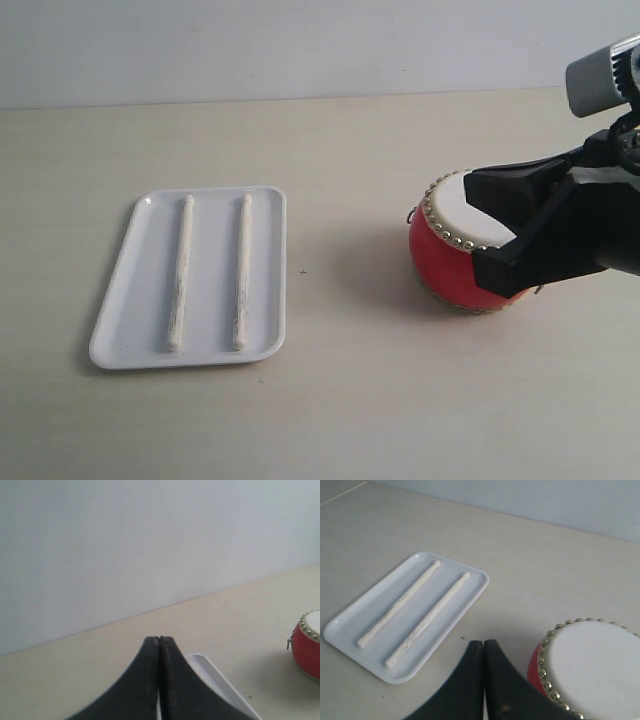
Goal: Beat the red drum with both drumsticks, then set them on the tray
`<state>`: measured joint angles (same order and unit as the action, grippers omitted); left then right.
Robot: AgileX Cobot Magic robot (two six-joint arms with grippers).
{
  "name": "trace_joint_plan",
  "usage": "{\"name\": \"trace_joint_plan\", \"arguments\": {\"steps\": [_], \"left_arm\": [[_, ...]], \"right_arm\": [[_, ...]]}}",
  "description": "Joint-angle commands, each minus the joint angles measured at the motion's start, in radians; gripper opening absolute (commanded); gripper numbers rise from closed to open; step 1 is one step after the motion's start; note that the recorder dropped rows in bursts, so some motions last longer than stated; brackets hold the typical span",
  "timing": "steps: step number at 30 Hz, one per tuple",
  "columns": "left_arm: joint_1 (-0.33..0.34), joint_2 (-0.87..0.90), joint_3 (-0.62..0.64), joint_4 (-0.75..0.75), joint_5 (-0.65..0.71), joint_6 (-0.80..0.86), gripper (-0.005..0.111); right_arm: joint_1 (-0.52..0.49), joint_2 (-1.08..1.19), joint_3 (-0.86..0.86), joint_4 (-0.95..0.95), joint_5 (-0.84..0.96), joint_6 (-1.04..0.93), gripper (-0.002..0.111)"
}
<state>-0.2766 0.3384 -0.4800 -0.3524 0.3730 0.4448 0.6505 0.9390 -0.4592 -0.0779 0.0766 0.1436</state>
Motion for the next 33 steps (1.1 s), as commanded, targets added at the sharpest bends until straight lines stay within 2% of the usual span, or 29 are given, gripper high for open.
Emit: {"name": "trace_joint_plan", "arguments": {"steps": [1,4,7,10,14,16,19,25,33], "left_arm": [[0.008,-0.023,0.006,0.009,0.003,0.004,0.0],[0.059,-0.082,0.024,0.035,0.032,0.029,0.0],[0.133,-0.15,0.115,0.038,-0.031,0.055,0.0],[0.189,-0.226,0.263,0.028,-0.194,0.053,0.0],[0.196,-0.293,0.448,0.007,-0.428,0.048,0.0],[0.196,-0.324,0.48,0.007,-0.485,0.041,0.0],[0.198,-0.338,0.48,0.054,-0.357,0.109,0.0],[0.237,-0.338,0.48,0.054,-0.353,0.094,0.0],[0.237,-0.338,0.48,0.016,-0.349,-0.011,0.0]], "right_arm": [[0.001,-0.006,0.003,-0.007,-0.015,-0.002,0.0],[0.001,-0.006,0.003,-0.007,-0.015,0.0,0.0],[0.001,-0.006,0.003,-0.007,-0.015,0.0,0.0],[0.001,-0.006,0.003,-0.007,-0.016,-0.002,0.0],[0.001,-0.006,0.003,-0.007,-0.019,-0.002,0.0],[0.001,-0.006,0.003,-0.007,-0.018,0.0,0.0],[0.001,-0.006,0.003,-0.007,-0.021,0.0,0.0],[0.001,-0.006,0.003,-0.007,-0.019,0.0,0.0],[0.001,-0.006,0.003,-0.007,-0.019,0.0,0.0]]}}
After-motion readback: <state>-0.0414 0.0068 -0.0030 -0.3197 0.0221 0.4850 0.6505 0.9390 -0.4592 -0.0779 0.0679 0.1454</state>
